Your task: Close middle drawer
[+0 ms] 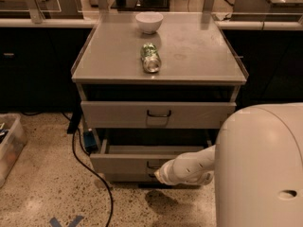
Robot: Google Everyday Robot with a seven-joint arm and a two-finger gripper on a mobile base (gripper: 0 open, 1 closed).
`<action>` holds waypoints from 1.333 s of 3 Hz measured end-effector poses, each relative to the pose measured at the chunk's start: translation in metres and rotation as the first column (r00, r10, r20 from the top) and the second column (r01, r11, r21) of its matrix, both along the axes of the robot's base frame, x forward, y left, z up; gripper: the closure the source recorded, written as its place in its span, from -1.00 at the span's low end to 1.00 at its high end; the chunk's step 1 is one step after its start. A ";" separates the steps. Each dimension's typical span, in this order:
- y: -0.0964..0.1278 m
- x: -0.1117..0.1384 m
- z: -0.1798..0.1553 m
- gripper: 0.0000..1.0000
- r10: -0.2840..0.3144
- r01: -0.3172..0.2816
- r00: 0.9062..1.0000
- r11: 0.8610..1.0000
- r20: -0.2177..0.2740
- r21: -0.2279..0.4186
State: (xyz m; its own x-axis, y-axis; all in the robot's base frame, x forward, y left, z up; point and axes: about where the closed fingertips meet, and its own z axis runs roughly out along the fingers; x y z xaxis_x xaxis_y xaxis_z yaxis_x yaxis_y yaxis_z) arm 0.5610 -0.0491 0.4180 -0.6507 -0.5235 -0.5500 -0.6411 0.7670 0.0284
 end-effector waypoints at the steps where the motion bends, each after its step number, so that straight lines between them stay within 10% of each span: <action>1: -0.002 0.035 0.011 1.00 -0.041 0.041 0.997 0.999 0.059 -0.007; 4: 0.001 0.038 0.011 1.00 -0.033 0.034 0.998 0.999 0.060 -0.021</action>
Offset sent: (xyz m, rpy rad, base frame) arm 0.0357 -0.0020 0.0108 -0.0082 -0.0587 -0.0410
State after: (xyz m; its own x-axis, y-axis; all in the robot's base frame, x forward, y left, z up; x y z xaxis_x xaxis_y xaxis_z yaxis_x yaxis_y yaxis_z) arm 0.5988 -0.0485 0.4289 -0.6344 -0.5148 -0.5766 -0.6153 0.7879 -0.0264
